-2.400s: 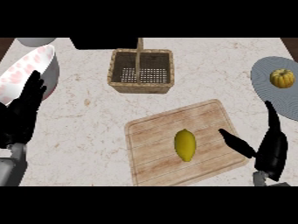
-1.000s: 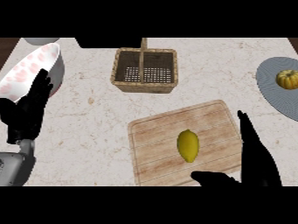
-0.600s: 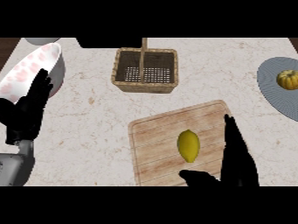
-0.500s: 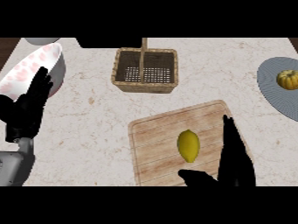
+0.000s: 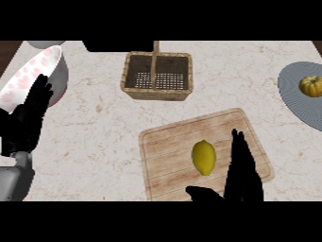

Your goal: Pick the lemon from the cutting board and place it in the basket

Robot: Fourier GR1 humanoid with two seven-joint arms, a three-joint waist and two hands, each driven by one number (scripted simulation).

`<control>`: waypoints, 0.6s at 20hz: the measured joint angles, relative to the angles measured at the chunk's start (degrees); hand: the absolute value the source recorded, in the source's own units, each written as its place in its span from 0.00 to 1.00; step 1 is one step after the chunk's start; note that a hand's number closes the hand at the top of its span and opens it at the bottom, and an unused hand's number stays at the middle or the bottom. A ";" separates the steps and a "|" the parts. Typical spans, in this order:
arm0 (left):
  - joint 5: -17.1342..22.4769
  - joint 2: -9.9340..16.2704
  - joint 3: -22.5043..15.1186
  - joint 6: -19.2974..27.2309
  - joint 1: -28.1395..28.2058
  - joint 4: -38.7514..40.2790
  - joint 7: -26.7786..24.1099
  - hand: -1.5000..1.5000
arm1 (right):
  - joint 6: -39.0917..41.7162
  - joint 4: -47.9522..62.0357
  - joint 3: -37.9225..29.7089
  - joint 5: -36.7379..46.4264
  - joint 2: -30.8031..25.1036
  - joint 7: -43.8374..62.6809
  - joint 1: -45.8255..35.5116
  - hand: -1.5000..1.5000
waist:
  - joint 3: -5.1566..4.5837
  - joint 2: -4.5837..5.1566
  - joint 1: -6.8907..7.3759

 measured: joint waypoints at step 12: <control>-2.42 -1.88 1.08 -1.04 -0.05 -1.38 2.04 0.50 | -2.28 6.52 -2.11 -1.44 0.21 -0.19 -2.80 0.00 | -0.02 0.05 0.00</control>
